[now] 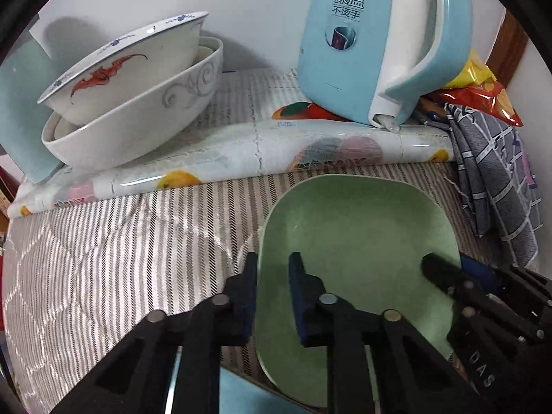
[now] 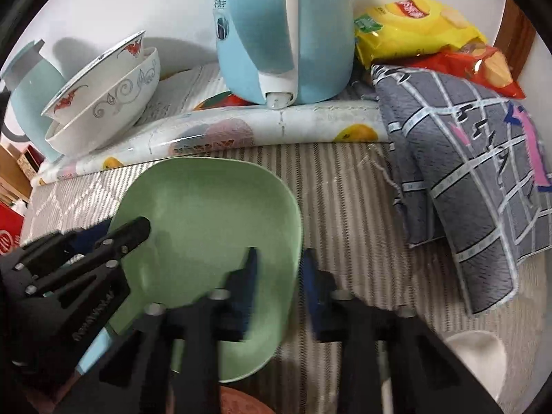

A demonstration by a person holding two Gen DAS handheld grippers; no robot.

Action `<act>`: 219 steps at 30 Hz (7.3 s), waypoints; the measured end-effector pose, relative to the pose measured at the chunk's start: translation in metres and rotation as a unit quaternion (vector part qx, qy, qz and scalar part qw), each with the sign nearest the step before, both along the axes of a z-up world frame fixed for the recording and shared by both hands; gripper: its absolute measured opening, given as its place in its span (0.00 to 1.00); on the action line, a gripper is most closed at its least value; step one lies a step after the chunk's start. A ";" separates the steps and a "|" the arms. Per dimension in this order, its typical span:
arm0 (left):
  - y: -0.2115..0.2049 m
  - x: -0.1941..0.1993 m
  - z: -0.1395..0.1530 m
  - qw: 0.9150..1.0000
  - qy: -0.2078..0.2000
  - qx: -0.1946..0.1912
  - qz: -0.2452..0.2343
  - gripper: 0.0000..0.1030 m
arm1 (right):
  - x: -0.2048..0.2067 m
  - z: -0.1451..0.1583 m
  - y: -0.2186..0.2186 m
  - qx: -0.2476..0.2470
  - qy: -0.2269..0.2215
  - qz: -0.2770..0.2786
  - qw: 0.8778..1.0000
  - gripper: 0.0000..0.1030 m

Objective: Organize plates and bowls

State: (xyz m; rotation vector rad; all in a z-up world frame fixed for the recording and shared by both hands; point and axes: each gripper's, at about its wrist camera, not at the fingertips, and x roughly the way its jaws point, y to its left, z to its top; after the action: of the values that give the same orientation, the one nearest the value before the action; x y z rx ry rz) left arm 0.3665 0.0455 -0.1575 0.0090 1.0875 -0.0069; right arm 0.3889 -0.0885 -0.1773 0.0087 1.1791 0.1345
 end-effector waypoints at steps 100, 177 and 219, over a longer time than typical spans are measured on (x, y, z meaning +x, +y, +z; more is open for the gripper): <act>0.077 -0.178 0.067 0.991 -0.045 -0.033 0.120 0.09 | -0.145 0.092 0.054 0.025 -0.093 0.100 0.990 0.05; 0.107 -0.183 0.033 0.988 0.002 -0.054 0.142 0.47 | -0.126 0.039 0.077 0.041 -0.020 0.150 0.988 0.21; -0.033 -0.223 0.085 0.994 -0.072 -0.071 0.047 0.47 | -0.258 0.114 -0.160 0.014 -0.108 -0.085 0.990 0.41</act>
State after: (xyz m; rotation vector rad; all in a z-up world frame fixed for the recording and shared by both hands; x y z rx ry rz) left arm 0.1436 0.0123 -0.0724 -0.1676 0.9394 0.0006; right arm 0.1305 -0.2483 -0.0635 0.1170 0.9547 0.0015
